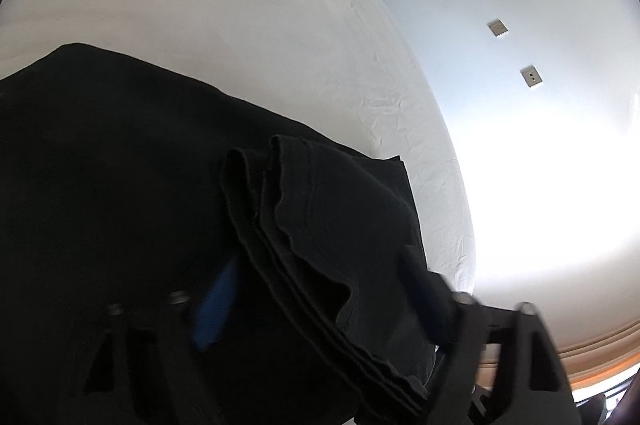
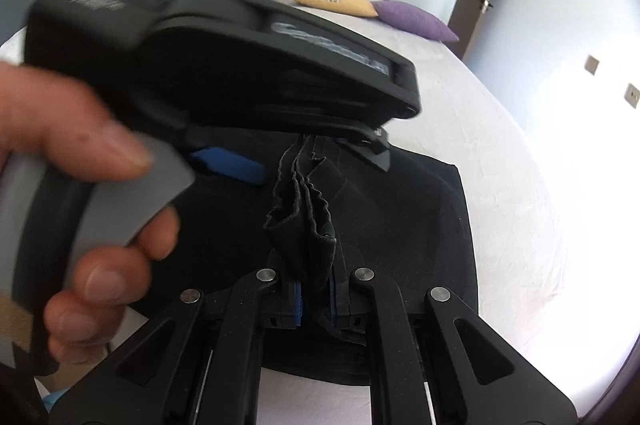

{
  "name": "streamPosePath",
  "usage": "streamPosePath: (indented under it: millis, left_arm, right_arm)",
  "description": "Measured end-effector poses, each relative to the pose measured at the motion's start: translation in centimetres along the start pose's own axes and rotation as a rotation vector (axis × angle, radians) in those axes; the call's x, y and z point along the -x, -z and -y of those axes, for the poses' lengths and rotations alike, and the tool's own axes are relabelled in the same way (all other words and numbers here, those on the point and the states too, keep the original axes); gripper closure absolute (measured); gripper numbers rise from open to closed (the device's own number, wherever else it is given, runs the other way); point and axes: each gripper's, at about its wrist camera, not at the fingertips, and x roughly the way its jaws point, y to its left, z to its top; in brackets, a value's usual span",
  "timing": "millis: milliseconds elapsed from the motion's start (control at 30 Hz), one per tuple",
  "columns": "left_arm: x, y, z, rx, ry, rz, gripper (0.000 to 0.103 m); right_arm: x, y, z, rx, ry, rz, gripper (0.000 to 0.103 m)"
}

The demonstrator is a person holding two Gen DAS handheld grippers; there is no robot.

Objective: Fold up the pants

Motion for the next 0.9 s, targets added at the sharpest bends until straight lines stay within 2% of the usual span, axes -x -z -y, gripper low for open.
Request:
streamPosePath:
  millis: [33, 100, 133, 200, 400, 600, 900]
  left_arm:
    - [-0.2, -0.4, 0.0, 0.0, -0.001, -0.017, 0.076]
    - [0.4, -0.7, -0.4, -0.03, -0.01, -0.03, 0.078]
    - [0.9, -0.9, -0.7, -0.043, -0.015, -0.035, 0.086]
    - [2.0, -1.3, -1.5, -0.068, -0.025, -0.046, 0.092]
    - [4.4, -2.7, -3.7, -0.139, -0.1, -0.071, 0.092]
    - [5.8, -2.8, -6.9, -0.149, -0.176, -0.079, 0.092]
    - [6.5, -2.7, -9.3, -0.137, -0.217, -0.068, 0.09]
  right_arm:
    - [0.6, 0.3, -0.5, 0.011, -0.003, 0.003, 0.095]
    - [1.5, 0.3, -1.6, 0.031, -0.013, 0.01, 0.095]
    - [2.4, 0.6, -1.8, 0.035, -0.019, 0.012, 0.095]
    - [3.1, 0.3, -2.9, 0.039, -0.04, 0.017, 0.095]
    - [4.7, -0.5, -7.7, 0.11, -0.1, 0.023, 0.095]
    - [4.7, -0.4, -13.9, 0.152, -0.179, -0.013, 0.095]
    - [5.0, 1.0, -18.1, 0.158, -0.233, -0.083, 0.095]
